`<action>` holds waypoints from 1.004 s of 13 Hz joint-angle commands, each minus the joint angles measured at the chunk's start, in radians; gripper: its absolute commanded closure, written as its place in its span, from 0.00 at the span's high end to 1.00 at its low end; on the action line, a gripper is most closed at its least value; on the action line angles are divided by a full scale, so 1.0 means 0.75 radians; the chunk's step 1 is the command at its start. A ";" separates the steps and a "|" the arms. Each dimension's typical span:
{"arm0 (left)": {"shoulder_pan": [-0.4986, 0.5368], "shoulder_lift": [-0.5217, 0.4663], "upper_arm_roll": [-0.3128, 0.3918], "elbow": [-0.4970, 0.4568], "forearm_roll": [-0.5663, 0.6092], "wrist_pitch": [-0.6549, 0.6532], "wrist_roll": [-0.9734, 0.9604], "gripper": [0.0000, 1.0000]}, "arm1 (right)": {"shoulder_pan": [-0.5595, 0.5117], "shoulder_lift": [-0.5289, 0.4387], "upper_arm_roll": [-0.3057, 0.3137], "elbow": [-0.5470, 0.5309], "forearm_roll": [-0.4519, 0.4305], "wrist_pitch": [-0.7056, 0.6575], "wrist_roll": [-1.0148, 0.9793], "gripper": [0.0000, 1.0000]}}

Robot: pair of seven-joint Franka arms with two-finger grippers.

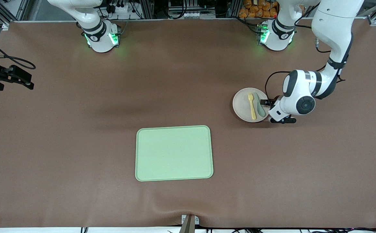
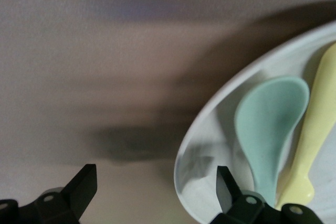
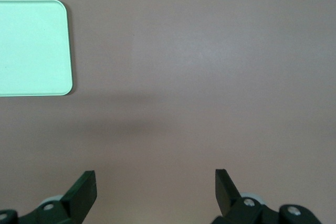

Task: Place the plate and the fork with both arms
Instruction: 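Lower the left gripper and pinch the white plate's rim, then carry the plate with the left gripper onto the green tray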

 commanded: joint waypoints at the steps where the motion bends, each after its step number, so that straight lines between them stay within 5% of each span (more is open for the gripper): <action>1: -0.005 0.002 -0.010 0.007 0.027 0.031 -0.014 1.00 | -0.027 0.012 0.021 0.027 -0.003 -0.015 0.015 1.00; 3: -0.010 0.002 -0.010 0.011 0.027 0.031 -0.015 0.91 | -0.025 0.012 0.021 0.027 -0.001 -0.015 0.015 1.00; 4: -0.014 0.000 -0.010 0.013 0.027 0.031 -0.015 0.24 | -0.025 0.012 0.021 0.027 -0.001 -0.015 0.015 1.00; 5: -0.016 -0.002 -0.010 0.015 0.027 0.031 -0.015 0.00 | -0.025 0.012 0.021 0.027 -0.001 -0.015 0.015 1.00; 13: 0.001 -0.008 -0.012 0.080 0.025 0.029 -0.010 0.00 | -0.025 0.012 0.021 0.027 -0.001 -0.013 0.015 1.00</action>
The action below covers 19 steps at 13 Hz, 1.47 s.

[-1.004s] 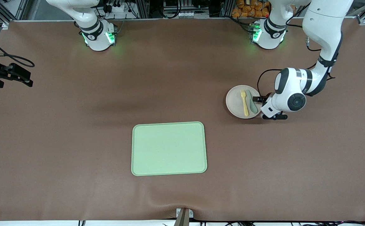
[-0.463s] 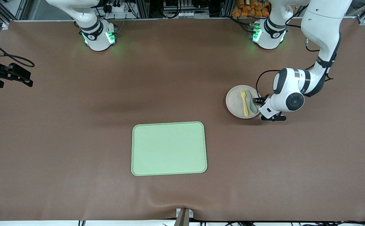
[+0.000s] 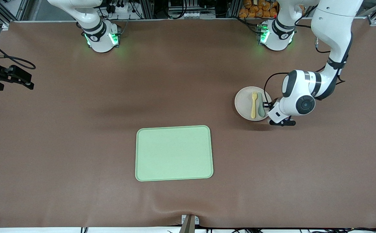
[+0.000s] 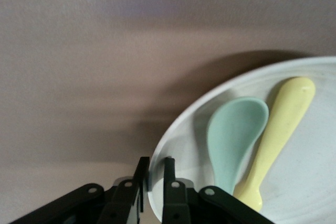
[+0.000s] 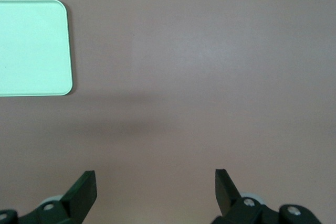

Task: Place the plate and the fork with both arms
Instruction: 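Carry the plate with the left gripper onto the green tray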

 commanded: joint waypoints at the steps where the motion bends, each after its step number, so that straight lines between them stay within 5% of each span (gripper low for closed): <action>1: 0.010 0.001 -0.001 0.062 0.027 0.016 0.007 0.00 | -0.023 0.012 0.021 0.027 -0.003 -0.013 0.015 1.00; 9: -0.003 0.042 -0.015 0.323 -0.201 -0.030 0.075 0.00 | -0.023 0.012 0.021 0.027 -0.001 -0.015 0.015 1.00; 16: -0.015 0.352 -0.122 0.982 -0.404 -0.368 0.069 0.00 | -0.023 0.012 0.021 0.027 -0.003 -0.015 0.015 1.00; 19: -0.031 0.461 -0.179 1.135 -0.431 -0.366 0.073 0.00 | -0.023 0.012 0.021 0.027 -0.001 -0.015 0.015 1.00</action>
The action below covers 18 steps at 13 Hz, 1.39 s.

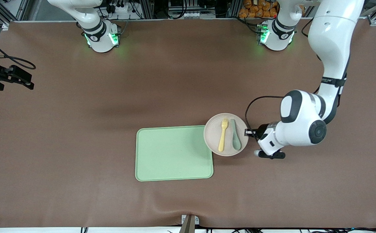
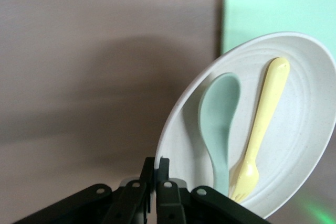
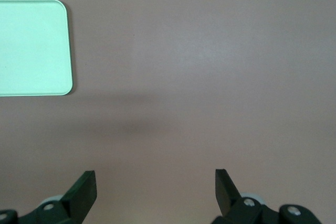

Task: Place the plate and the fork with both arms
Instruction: 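Carry the plate with the left gripper onto the green tray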

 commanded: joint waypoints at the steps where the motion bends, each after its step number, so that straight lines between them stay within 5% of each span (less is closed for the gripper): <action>1: -0.023 0.139 -0.036 0.203 -0.051 -0.031 0.016 0.00 | -0.023 0.011 0.021 0.027 -0.001 -0.015 0.015 1.00; 10: -0.236 0.342 -0.026 0.256 -0.051 0.460 -0.008 0.00 | -0.025 0.011 0.021 0.027 -0.001 -0.015 0.015 1.00; 18: -0.338 0.424 0.011 0.254 -0.041 0.612 0.006 0.00 | -0.031 0.013 0.021 0.027 -0.001 -0.013 0.015 1.00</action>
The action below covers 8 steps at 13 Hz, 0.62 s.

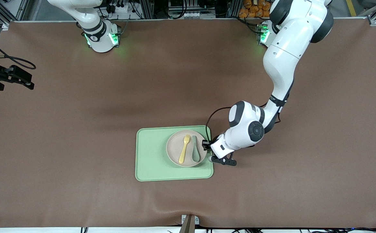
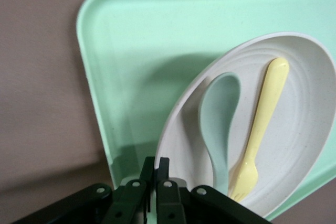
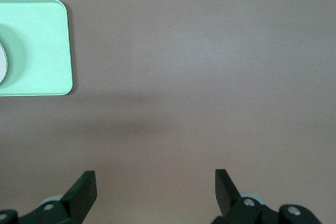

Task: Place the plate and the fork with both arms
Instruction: 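Lower the plate onto the tray and open the left gripper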

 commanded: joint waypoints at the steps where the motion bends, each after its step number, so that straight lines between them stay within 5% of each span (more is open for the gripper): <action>1: -0.044 0.026 0.037 0.044 -0.015 0.013 0.010 0.00 | -0.031 0.015 0.020 0.026 -0.001 -0.011 0.015 1.00; 5: -0.072 0.045 0.058 0.042 -0.013 0.013 0.006 0.00 | -0.037 0.013 0.020 0.024 -0.001 -0.017 0.015 1.00; 8: -0.072 0.043 0.060 0.040 -0.011 0.036 0.004 0.70 | -0.041 0.013 0.022 0.024 -0.001 -0.015 0.015 1.00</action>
